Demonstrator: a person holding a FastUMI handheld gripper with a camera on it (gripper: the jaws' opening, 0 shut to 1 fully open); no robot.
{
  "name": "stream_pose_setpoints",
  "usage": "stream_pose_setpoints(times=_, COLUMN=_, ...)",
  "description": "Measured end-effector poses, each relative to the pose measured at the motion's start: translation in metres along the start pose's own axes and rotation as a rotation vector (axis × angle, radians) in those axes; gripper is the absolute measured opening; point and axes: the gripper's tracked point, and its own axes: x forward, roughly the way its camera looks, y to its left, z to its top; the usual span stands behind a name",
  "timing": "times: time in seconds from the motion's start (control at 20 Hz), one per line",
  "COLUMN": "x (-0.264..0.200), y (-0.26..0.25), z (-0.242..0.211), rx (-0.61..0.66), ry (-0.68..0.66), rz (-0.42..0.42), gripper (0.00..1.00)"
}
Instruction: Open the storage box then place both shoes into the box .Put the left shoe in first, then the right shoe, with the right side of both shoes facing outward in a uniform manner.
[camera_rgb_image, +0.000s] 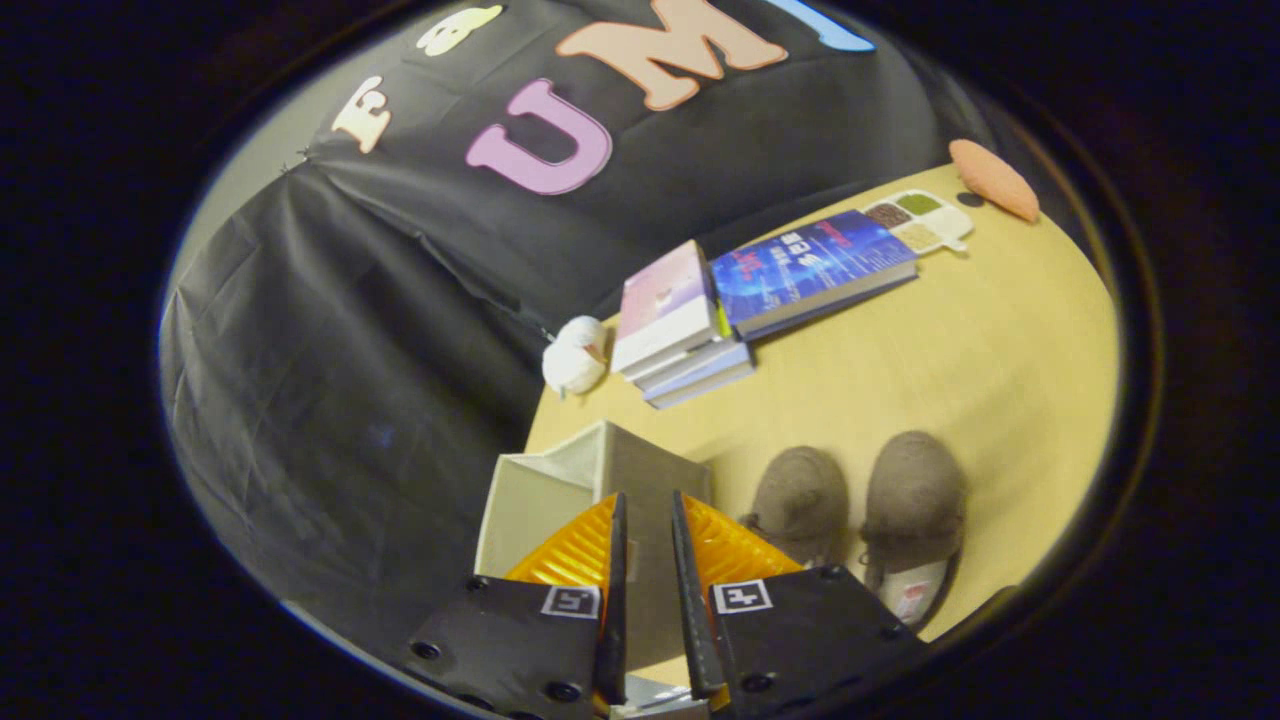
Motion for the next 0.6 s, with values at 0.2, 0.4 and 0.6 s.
stream_pose_setpoints(times=0.2, x=0.002, y=-0.042, z=-0.028, rx=0.006, ry=0.057, rz=-0.069, gripper=0.27)
stream_pose_setpoints(times=0.4, x=0.006, y=-0.075, z=-0.059, rx=-0.011, ry=0.13, rz=-0.148, gripper=0.27)
stream_pose_setpoints(times=0.6, x=0.011, y=-0.093, z=-0.085, rx=-0.012, ry=0.204, rz=-0.195, gripper=0.27)
